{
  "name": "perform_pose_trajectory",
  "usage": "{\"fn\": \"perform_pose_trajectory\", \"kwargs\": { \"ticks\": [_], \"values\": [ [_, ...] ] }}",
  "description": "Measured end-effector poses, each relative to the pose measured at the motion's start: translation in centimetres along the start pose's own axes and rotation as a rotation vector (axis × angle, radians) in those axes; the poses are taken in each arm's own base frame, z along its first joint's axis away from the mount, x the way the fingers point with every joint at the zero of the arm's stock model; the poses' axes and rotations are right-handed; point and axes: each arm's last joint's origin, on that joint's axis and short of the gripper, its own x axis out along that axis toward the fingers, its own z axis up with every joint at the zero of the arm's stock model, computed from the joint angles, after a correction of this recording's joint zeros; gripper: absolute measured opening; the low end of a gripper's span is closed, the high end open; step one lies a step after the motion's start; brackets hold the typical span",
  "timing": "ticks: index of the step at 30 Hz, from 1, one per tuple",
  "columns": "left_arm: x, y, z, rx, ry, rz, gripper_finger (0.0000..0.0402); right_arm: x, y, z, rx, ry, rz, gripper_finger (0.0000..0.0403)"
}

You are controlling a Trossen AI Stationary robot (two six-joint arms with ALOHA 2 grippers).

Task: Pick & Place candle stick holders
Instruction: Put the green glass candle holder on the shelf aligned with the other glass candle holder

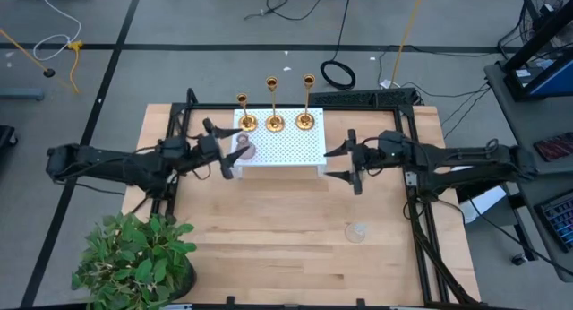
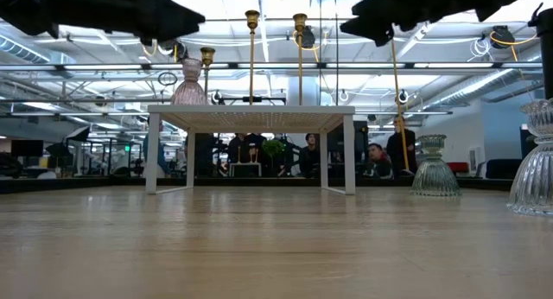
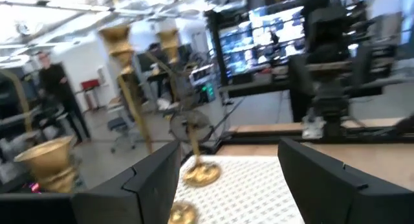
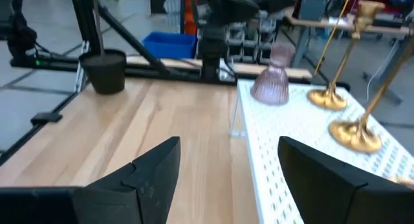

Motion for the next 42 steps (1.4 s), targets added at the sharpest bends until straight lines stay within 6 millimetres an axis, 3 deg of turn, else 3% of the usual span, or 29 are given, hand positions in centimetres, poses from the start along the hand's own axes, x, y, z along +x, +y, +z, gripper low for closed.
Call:
{"fn": "perform_pose_trajectory", "kwargs": {
  "ticks": [7,17,26,36,42],
  "values": [
    [-1.1,-2.3,1.0,0.011,-0.047,-0.141,0.0266,-2.0,0.3,-0.5,0.041,0.101,0.000,0.0251],
    [-2.5,-4.9,1.4,-0.003,-0.058,-0.308,0.0266,-4.1,0.2,-3.5,0.181,0.446,-0.265,0.0251],
    [-2.8,-5.4,1.5,-0.012,-0.062,-0.336,0.0266,-5.3,0.4,-5.0,0.302,0.591,-0.356,0.0251],
    [-2.8,-5.4,1.5,-0.012,-0.059,-0.336,0.0266,-5.6,0.6,-9.1,0.373,0.712,-0.470,0.0251],
    [-2.8,-5.4,1.5,-0.011,-0.058,-0.335,0.0266,-5.0,0.7,-11.4,0.401,0.668,-0.473,0.0251]
  ]
}}
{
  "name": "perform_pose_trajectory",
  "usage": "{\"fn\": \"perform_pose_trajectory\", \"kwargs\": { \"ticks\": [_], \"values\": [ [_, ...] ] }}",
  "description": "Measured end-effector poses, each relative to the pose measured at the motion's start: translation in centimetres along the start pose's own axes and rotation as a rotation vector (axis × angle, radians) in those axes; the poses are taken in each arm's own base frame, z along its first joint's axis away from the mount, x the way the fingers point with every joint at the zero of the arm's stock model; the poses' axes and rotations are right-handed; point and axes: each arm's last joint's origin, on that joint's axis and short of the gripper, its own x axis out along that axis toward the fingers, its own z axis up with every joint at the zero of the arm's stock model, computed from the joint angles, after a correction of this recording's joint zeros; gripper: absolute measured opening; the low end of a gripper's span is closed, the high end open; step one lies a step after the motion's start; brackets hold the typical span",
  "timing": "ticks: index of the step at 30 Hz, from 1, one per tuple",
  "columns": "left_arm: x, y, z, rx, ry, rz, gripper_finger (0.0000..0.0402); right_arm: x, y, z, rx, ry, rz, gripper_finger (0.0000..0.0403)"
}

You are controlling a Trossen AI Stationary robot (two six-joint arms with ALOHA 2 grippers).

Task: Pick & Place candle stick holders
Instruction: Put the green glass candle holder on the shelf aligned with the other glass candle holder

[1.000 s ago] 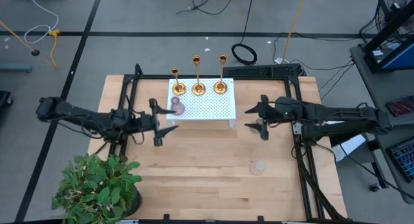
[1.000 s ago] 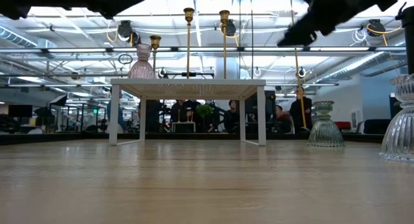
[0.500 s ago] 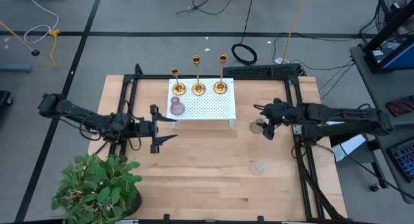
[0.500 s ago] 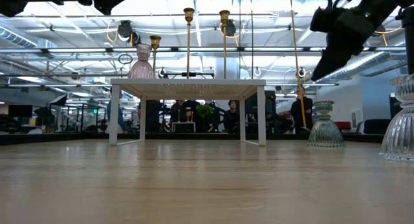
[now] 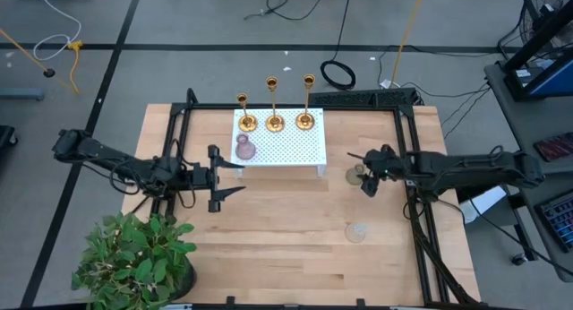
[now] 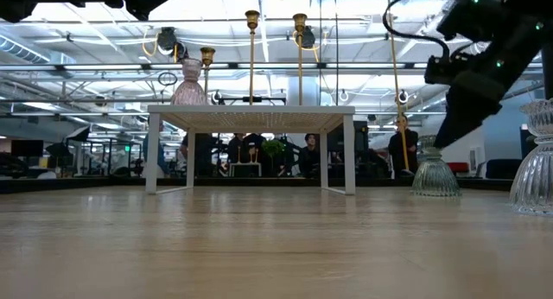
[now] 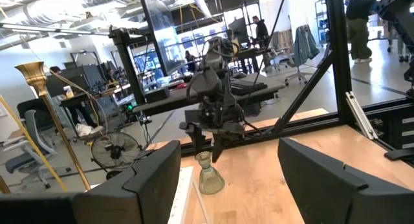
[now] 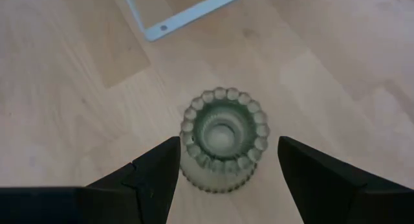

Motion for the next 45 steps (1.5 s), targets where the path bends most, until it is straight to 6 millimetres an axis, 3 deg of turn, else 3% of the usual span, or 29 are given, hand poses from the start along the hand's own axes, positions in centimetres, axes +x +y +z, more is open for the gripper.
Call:
{"fn": "perform_pose_trajectory", "kwargs": {
  "ticks": [16,22,26,45],
  "values": [
    [0.0,0.0,0.0,0.001,0.002,0.001,0.0266,4.2,-0.8,-4.2,-0.002,-0.210,-0.042,0.0251],
    [0.0,0.0,0.0,0.001,0.003,0.001,0.0266,4.8,-1.0,-5.1,0.022,-0.321,-0.008,0.0229],
    [0.0,0.0,0.0,0.000,0.003,0.001,0.0266,4.5,-0.8,-4.4,0.043,-0.412,0.024,0.0214],
    [0.0,0.0,0.0,0.009,0.004,0.001,0.0266,4.2,-0.7,-3.6,-0.031,-0.501,0.001,0.0212]
  ]
}}
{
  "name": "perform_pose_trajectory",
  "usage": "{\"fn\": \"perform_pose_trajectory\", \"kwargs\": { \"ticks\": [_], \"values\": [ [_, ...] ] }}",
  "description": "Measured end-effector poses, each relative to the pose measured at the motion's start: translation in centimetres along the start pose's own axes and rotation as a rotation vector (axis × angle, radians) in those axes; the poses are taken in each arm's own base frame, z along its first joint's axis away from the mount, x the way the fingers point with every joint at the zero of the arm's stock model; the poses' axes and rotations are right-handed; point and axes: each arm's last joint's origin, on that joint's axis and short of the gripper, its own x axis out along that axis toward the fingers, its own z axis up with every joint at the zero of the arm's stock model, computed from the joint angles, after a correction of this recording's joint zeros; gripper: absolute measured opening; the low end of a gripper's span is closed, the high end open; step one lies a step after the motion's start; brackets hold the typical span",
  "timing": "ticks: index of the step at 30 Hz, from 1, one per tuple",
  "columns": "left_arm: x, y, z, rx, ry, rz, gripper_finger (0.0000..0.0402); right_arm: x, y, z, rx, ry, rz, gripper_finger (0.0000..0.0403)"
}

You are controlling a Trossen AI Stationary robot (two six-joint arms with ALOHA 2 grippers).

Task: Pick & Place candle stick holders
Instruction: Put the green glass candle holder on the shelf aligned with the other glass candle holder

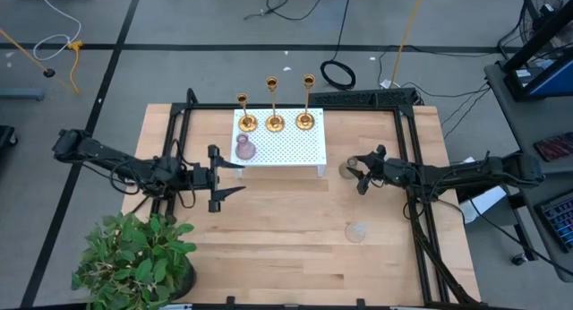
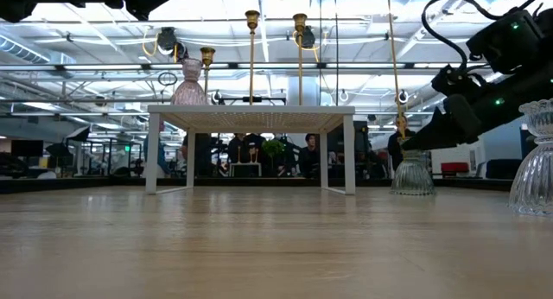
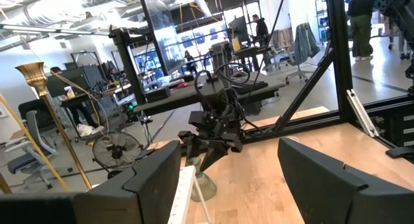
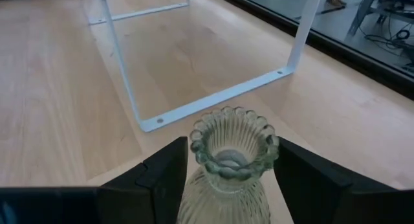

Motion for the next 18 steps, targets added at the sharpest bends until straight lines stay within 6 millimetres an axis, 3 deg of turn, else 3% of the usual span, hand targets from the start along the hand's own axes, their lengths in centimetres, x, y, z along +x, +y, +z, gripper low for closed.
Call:
{"fn": "perform_pose_trajectory", "kwargs": {
  "ticks": [6,18],
  "values": [
    [0.00,0.00,0.01,0.000,-0.001,0.000,0.0266,0.19,0.02,-0.33,0.013,0.029,-0.003,0.0209],
    [0.00,0.00,0.02,0.006,-0.002,0.000,0.0266,0.49,0.13,-0.36,0.036,0.025,-0.003,0.0162]
  ]
}}
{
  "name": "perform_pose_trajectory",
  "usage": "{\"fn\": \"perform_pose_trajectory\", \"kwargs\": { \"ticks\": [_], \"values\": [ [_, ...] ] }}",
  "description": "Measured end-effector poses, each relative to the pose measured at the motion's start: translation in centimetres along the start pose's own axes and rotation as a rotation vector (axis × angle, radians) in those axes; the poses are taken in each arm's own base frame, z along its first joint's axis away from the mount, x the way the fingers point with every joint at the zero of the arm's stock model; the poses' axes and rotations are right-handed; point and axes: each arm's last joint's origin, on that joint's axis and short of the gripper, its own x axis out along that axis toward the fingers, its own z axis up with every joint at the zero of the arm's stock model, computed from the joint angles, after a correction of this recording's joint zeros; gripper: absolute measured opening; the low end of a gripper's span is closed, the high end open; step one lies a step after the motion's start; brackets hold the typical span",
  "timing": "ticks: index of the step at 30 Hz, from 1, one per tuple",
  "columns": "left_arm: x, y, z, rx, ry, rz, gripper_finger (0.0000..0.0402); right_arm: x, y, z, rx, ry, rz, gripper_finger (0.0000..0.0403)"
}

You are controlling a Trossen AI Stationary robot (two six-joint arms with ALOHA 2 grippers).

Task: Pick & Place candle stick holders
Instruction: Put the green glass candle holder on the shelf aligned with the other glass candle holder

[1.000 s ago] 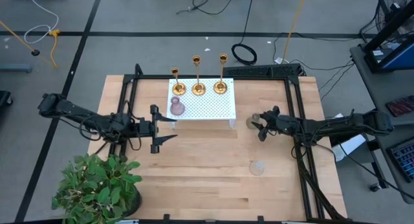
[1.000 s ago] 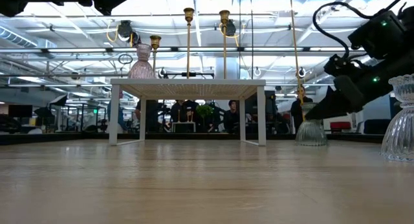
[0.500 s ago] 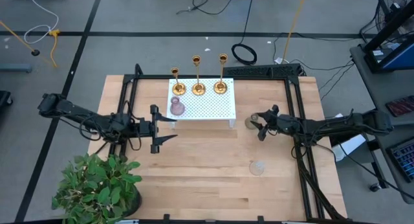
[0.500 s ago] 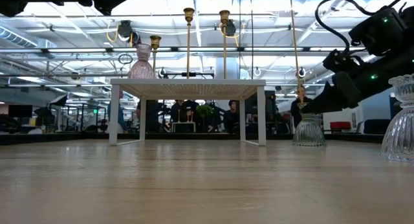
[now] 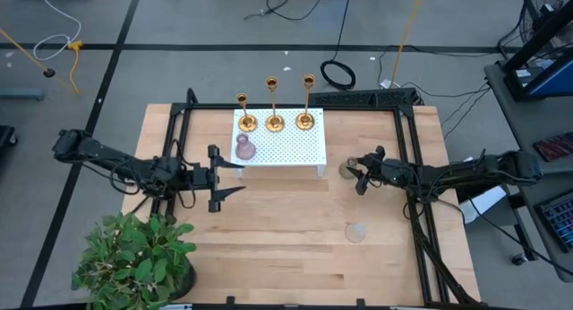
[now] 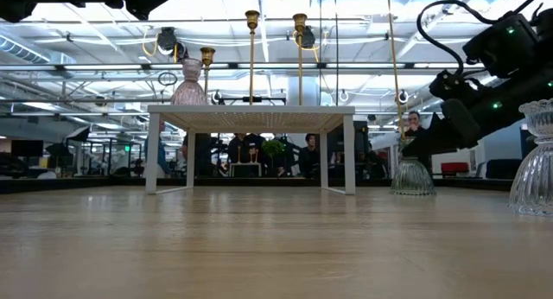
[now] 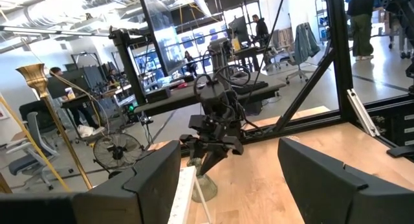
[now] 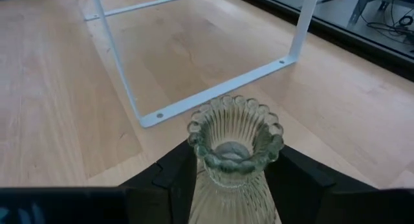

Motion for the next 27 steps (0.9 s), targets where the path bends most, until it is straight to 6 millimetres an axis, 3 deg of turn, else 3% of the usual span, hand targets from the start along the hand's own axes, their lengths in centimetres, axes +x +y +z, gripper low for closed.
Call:
{"fn": "perform_pose_trajectory", "kwargs": {
  "ticks": [8,18,27],
  "values": [
    [0.0,0.0,0.0,0.000,0.000,0.000,0.0266,0.1,0.0,0.0,0.002,0.002,-0.001,0.0137],
    [0.0,0.0,0.0,-0.001,0.000,0.000,0.0266,0.1,0.0,0.1,-0.015,-0.016,-0.001,0.0137],
    [0.0,0.0,0.0,-0.004,0.000,0.000,0.0266,-0.2,-0.1,1.6,-0.085,-0.098,-0.109,0.0137]
  ]
}}
